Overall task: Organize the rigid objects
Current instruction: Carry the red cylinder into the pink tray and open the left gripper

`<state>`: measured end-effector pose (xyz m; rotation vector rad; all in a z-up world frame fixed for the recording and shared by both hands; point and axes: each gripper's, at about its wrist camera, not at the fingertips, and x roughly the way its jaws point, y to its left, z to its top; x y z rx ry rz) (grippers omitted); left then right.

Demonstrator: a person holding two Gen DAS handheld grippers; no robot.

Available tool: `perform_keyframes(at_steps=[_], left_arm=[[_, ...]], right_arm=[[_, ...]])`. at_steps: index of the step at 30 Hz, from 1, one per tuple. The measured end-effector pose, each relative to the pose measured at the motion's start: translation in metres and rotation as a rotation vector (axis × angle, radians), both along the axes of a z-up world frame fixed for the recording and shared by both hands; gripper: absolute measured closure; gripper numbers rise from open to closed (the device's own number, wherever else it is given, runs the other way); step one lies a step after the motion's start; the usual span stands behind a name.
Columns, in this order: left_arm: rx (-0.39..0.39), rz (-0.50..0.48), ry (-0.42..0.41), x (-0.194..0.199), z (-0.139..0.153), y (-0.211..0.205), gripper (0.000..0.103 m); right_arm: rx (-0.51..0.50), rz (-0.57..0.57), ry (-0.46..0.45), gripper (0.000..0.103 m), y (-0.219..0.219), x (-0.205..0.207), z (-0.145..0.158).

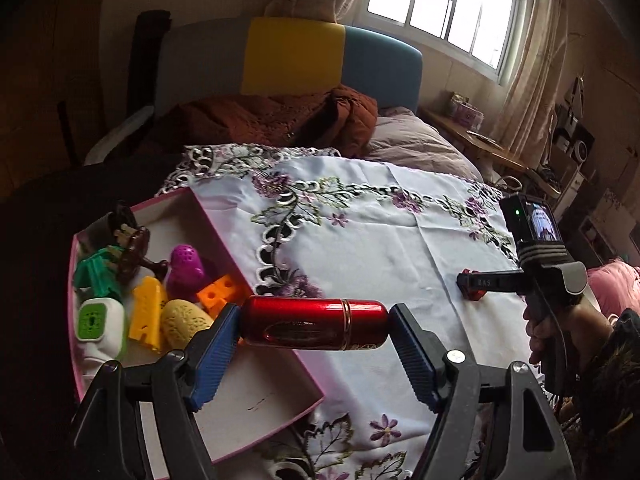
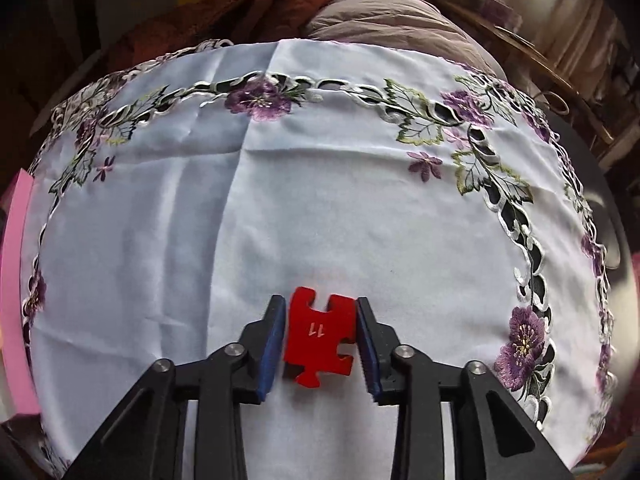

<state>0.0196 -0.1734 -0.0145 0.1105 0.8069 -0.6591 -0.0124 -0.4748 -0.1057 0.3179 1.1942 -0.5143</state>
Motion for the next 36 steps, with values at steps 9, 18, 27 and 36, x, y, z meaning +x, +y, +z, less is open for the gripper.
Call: perform_keyframes(at_steps=[9,18,27,36], left_arm=[[-0.007,0.084,-0.029,0.005,0.01,0.033,0.027],[-0.011,0.137,-0.013,0.011,0.007,0.056,0.027],[-0.006,0.171,0.019,0.017,-0.002,0.071,0.027],[0.001,0.206,0.044,0.024,-0.012,0.09,0.027]], right_arm=[[-0.001,0.001,-0.001,0.07,-0.002,0.0,-0.002],[-0.08,0.062,0.017,0.07,0.011,0.002,-0.002],[-0.106,0.08,0.024,0.07,0.014,0.004,-0.003],[-0.115,0.089,0.027,0.07,0.014,0.005,-0.003]])
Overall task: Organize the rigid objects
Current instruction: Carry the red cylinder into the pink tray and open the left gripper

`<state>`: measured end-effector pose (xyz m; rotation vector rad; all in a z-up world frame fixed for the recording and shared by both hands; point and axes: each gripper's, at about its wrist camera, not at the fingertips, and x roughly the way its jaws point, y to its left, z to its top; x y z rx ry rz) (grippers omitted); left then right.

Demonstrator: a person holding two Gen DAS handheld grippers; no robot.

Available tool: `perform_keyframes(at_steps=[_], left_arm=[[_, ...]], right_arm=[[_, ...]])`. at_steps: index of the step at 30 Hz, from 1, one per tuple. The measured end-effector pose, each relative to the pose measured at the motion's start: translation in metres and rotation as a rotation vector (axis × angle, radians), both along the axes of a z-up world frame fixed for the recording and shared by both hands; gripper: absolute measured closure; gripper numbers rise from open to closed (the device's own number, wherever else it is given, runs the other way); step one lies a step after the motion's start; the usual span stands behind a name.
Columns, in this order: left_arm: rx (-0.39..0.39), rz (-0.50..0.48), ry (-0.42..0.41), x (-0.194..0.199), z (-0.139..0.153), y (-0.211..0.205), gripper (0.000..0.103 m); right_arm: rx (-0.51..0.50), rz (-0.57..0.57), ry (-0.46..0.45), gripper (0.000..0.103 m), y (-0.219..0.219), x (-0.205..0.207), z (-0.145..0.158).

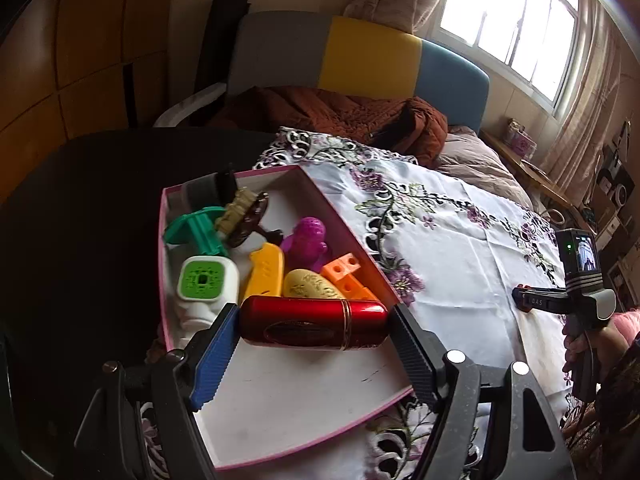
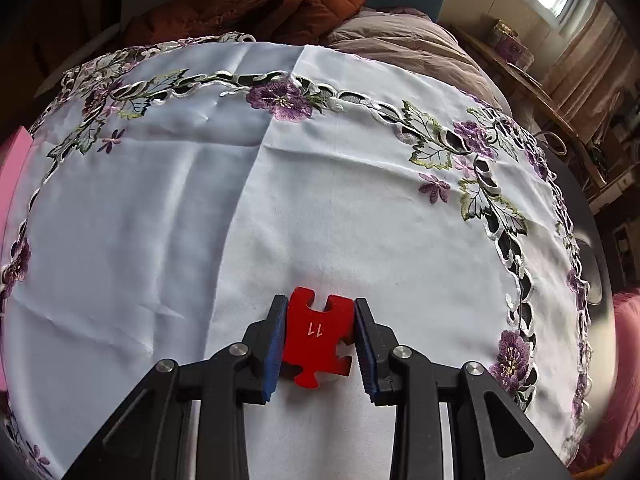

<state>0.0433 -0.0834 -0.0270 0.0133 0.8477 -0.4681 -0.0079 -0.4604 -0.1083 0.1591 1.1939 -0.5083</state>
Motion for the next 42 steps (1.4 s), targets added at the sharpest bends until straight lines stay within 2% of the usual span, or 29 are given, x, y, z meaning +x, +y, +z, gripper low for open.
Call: perform_keyframes(at_steps=[7,11,16,23,28,36,42], left_arm=[[0.004,0.063,0.009,0.004,-0.002,0.04,0.027],[0.003,0.079,0.059,0.007,-0.015,0.055,0.027],[-0.011,0.066,0.125,0.013,-0.031,0.049,0.027],[0.011,0.025,0.16,0.025,-0.049,0.025,0.027],[0.052,0.038,0.18,0.041,-0.067,0.013,0.026],[0.027,0.057,0.183,0.042,-0.064,0.014,0.026],[0.042,0.065,0.152,0.036,-0.056,0.022,0.026]], right_arm=[[-0.019,0.019,0.006,0.07,0.002,0.002,0.001],[-0.029,0.025,0.009,0.07,0.004,0.002,0.001],[-0.034,0.031,0.011,0.07,0.005,0.002,0.002],[-0.039,0.039,0.012,0.07,0.004,0.003,0.002],[-0.04,0.041,0.011,0.07,0.004,0.003,0.002],[-0.046,0.047,0.013,0.07,0.004,0.004,0.002],[-0.047,0.047,0.012,0.07,0.005,0.004,0.002]])
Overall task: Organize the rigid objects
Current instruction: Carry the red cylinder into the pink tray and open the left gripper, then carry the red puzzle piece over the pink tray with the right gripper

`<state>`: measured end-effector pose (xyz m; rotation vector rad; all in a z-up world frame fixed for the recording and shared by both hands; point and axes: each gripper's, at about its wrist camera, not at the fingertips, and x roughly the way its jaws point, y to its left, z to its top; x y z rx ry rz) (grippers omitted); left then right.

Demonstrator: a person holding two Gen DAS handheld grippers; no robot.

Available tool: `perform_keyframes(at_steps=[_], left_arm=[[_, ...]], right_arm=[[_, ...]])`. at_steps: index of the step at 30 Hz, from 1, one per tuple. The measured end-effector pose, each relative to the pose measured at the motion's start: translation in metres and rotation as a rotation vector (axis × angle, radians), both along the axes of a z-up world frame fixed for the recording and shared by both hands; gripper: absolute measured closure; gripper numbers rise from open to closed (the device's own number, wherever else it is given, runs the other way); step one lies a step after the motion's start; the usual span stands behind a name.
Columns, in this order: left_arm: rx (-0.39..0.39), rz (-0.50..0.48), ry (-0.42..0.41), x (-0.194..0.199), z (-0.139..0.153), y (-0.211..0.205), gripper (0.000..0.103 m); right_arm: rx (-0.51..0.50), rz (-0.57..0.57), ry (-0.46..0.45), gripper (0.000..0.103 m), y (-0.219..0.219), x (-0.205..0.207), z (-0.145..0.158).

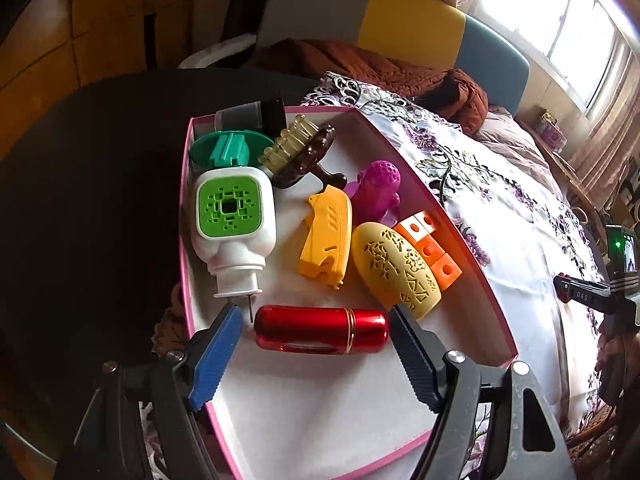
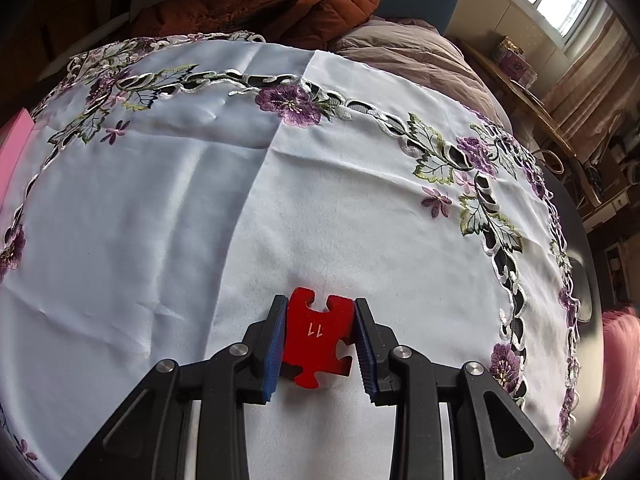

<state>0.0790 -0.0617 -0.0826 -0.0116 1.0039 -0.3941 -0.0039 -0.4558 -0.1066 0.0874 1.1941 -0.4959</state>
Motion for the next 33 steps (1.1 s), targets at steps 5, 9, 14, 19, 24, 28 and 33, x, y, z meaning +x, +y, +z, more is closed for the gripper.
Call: perform_keyframes(at_steps=[5,9,14,19,24,28,33], left_arm=[[0.021,0.012,-0.043,-0.01,0.013,0.006,0.026],[0.049,0.042,-0.084,-0.018,0.024,0.011,0.026],[0.04,0.05,-0.108,-0.024,0.034,0.015,0.026],[0.022,0.061,-0.119,-0.026,0.039,0.019,0.026],[0.009,0.072,-0.122,-0.027,0.041,0.022,0.026],[0.002,0.082,-0.124,-0.028,0.042,0.024,0.026],[-0.005,0.095,-0.122,-0.027,0.042,0.028,0.026]], right_arm=[[-0.006,0.001,0.0,0.07,0.0,0.0,0.001],[-0.007,-0.003,-0.001,0.071,0.0,0.0,0.001],[0.004,-0.012,-0.008,0.071,-0.001,-0.001,0.001],[0.03,-0.034,-0.019,0.071,-0.005,-0.002,0.001],[0.054,-0.05,-0.029,0.071,-0.008,-0.003,0.001],[0.047,-0.043,-0.025,0.071,-0.005,-0.001,0.001],[0.067,-0.036,-0.02,0.071,-0.001,-0.001,0.003]])
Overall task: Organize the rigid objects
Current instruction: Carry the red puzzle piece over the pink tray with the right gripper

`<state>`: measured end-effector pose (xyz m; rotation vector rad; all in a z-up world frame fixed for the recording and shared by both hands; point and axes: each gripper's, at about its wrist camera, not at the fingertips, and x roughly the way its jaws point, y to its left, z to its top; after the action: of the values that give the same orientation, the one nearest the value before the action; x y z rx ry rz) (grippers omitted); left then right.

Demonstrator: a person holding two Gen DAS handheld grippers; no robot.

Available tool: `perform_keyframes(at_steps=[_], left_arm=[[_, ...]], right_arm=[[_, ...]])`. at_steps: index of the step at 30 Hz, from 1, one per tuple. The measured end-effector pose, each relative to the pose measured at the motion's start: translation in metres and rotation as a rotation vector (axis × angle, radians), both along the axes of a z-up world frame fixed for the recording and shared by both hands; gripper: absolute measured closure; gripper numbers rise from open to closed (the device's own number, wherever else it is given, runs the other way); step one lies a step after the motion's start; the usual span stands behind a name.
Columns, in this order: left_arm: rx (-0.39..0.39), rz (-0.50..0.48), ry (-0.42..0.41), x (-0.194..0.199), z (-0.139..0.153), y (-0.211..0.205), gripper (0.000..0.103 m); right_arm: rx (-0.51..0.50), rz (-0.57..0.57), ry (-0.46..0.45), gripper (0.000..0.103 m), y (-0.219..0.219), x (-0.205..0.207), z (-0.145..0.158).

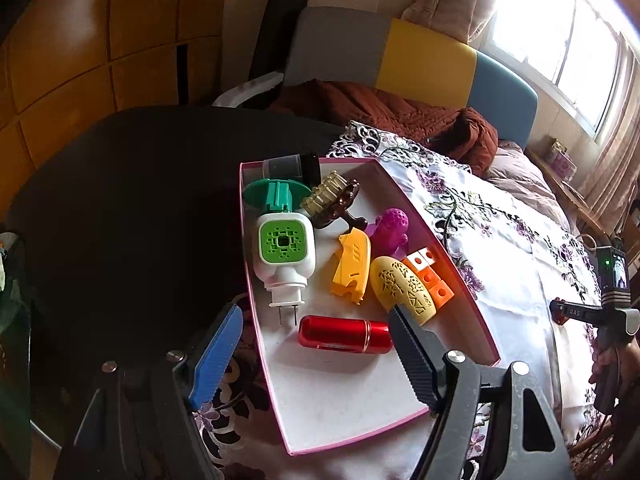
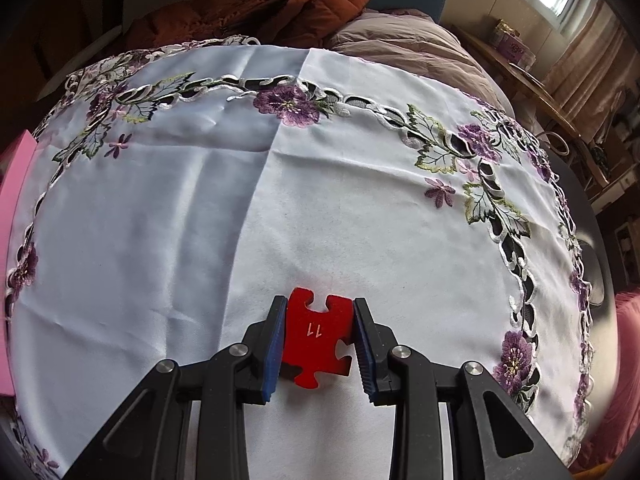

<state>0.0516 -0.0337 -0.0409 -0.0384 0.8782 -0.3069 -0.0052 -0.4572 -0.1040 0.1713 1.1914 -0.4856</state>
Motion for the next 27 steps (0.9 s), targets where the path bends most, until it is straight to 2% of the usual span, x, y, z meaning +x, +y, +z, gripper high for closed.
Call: perform_keyframes(at_steps=[5,10,15,19,27], left_arm=[[-0.004,0.008,0.001,0.001,0.0,0.002,0.026],[-0.007,0.007,0.005,-0.001,-0.003,0.005,0.026],[-0.015,0.02,0.002,-0.002,-0.002,0.009,0.027],[-0.017,0.034,-0.003,-0.001,-0.002,0.013,0.027],[-0.024,0.045,-0.001,-0.001,-0.002,0.017,0.027]], right_arm=[[0.042,0.023,-0.009,0.071,0.01,0.0,0.005],[0.015,0.055,0.007,0.071,0.024,0.001,0.003],[0.055,0.067,-0.025,0.071,0.036,-0.002,0.01],[0.116,0.139,-0.116,0.071,0.068,0.001,0.025],[0.153,0.35,-0.24,0.071,0.153,0.015,0.06]])
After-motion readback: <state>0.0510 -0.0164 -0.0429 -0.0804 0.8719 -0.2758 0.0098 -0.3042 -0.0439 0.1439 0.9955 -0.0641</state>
